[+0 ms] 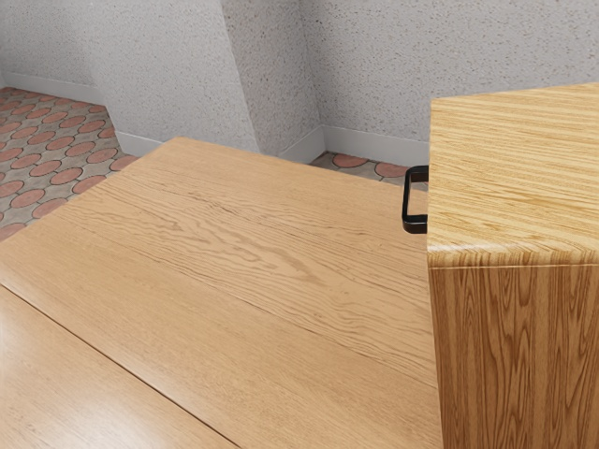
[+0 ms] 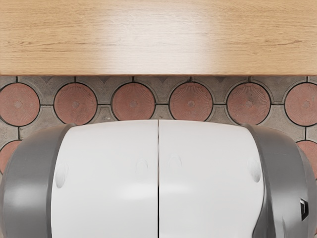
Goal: Pull the drawer handle with one arm to open the drawer
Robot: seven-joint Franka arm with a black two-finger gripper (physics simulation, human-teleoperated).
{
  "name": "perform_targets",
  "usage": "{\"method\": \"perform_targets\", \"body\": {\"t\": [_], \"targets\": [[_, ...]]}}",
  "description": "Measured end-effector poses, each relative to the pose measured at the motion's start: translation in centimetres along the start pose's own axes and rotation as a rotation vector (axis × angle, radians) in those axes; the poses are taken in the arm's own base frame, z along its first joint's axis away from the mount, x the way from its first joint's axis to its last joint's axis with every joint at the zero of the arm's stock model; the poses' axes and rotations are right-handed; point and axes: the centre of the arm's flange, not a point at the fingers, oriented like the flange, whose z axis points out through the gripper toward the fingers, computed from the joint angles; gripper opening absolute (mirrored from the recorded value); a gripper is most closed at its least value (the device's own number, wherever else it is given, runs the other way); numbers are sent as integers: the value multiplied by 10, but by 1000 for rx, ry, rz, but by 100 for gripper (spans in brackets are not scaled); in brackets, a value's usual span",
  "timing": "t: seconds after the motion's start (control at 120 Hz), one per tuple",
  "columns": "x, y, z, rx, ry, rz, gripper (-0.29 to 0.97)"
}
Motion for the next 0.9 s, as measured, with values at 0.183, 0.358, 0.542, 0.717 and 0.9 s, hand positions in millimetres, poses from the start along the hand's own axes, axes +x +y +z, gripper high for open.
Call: {"method": "perform_targets", "body": {"t": [0.183,0.358,0.542,0.717,0.9], "targets": [[0,0,0,0,0,0,68],[0,0,0,0,3,0,68],[2,0,-1,0,12,0,68],[5,0,-3,0,32,0,68],[19,0,-6,0,34,1,68]]}}
